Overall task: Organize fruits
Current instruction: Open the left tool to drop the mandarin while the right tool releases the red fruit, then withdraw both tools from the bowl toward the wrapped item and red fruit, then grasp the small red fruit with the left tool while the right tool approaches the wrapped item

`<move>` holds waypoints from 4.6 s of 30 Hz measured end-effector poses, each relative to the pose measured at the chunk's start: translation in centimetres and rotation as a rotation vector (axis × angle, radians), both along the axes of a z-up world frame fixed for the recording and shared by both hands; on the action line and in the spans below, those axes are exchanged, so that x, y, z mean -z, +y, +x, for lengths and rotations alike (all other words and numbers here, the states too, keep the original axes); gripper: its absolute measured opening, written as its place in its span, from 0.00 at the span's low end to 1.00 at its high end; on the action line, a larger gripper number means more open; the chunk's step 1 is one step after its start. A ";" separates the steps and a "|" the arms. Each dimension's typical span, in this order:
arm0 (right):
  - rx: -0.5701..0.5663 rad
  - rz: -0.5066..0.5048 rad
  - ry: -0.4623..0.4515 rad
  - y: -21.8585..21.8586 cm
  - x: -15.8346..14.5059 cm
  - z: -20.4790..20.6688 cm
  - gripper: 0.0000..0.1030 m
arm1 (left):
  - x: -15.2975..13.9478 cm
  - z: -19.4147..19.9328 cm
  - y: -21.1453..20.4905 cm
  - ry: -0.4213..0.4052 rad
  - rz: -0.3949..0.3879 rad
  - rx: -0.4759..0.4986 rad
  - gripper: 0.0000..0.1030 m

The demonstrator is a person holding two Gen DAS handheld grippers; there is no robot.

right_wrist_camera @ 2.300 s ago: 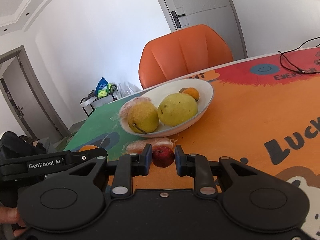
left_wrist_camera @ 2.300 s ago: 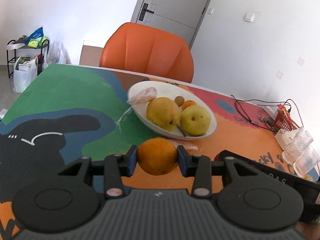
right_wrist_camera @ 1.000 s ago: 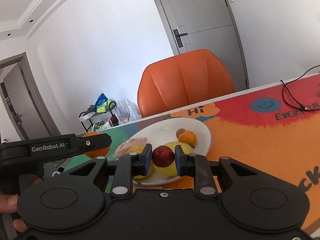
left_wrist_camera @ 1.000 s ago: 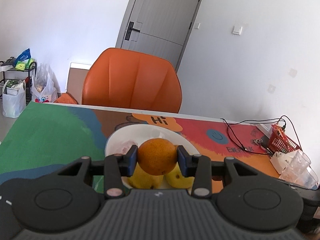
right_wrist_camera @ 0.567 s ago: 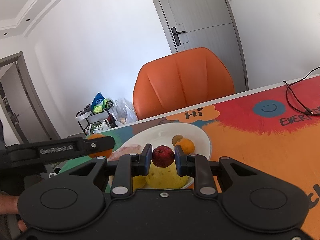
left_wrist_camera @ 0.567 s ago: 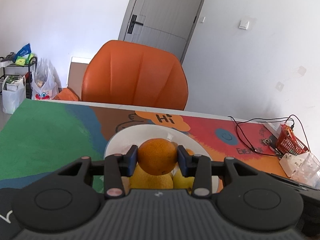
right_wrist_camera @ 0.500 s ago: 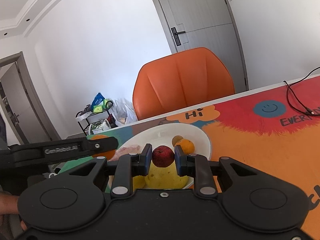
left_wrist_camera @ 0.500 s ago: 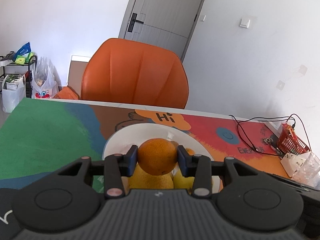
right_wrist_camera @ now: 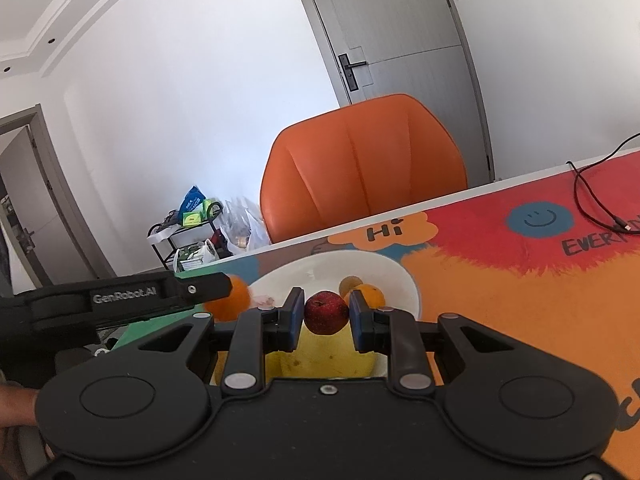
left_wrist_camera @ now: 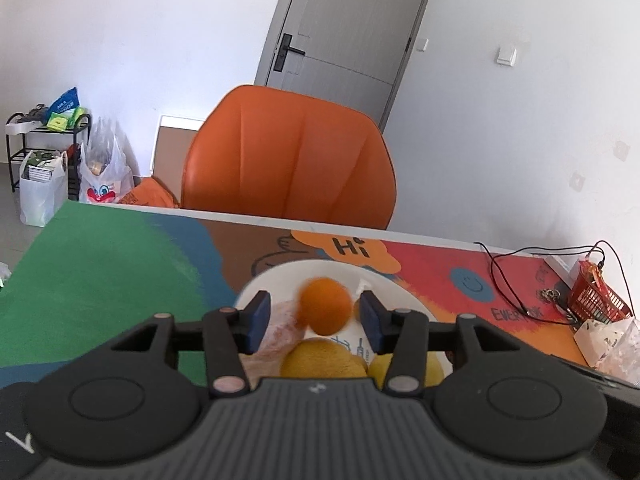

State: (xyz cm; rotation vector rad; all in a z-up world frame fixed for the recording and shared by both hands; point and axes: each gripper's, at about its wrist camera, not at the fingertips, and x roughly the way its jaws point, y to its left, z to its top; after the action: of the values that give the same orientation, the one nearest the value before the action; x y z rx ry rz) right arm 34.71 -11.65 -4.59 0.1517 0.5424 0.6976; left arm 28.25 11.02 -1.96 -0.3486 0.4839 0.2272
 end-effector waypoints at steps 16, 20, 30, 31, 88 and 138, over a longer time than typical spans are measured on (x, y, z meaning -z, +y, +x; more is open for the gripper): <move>-0.020 -0.029 -0.034 3.4 -1.0 0.9 0.26 | -0.9 -2.6 1.8 -0.003 0.015 -0.080 0.71; -0.013 -0.037 -0.043 3.4 -0.9 0.4 0.45 | -1.0 -3.2 1.8 -0.005 0.014 -0.090 0.72; 0.018 0.000 -0.017 -0.4 -0.8 -2.6 0.62 | -1.5 -4.9 1.0 -0.025 0.009 -0.097 0.85; 0.031 0.005 -0.026 -0.9 -0.9 -3.1 0.66 | -1.5 -5.1 0.8 -0.025 0.010 -0.094 0.86; 0.162 -0.070 -0.043 -10.8 0.3 -11.5 1.00 | 2.1 -11.9 -6.2 0.016 -0.089 -0.055 1.00; 0.066 -0.060 0.141 -7.2 5.5 -3.5 0.91 | 7.0 -5.8 -6.6 0.156 -0.019 -0.106 0.21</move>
State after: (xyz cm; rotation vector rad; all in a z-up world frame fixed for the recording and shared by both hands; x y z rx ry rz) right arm 31.16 -18.84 -10.04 0.1623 0.6898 0.6088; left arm 22.48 4.44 -8.95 -0.3773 0.6227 0.3546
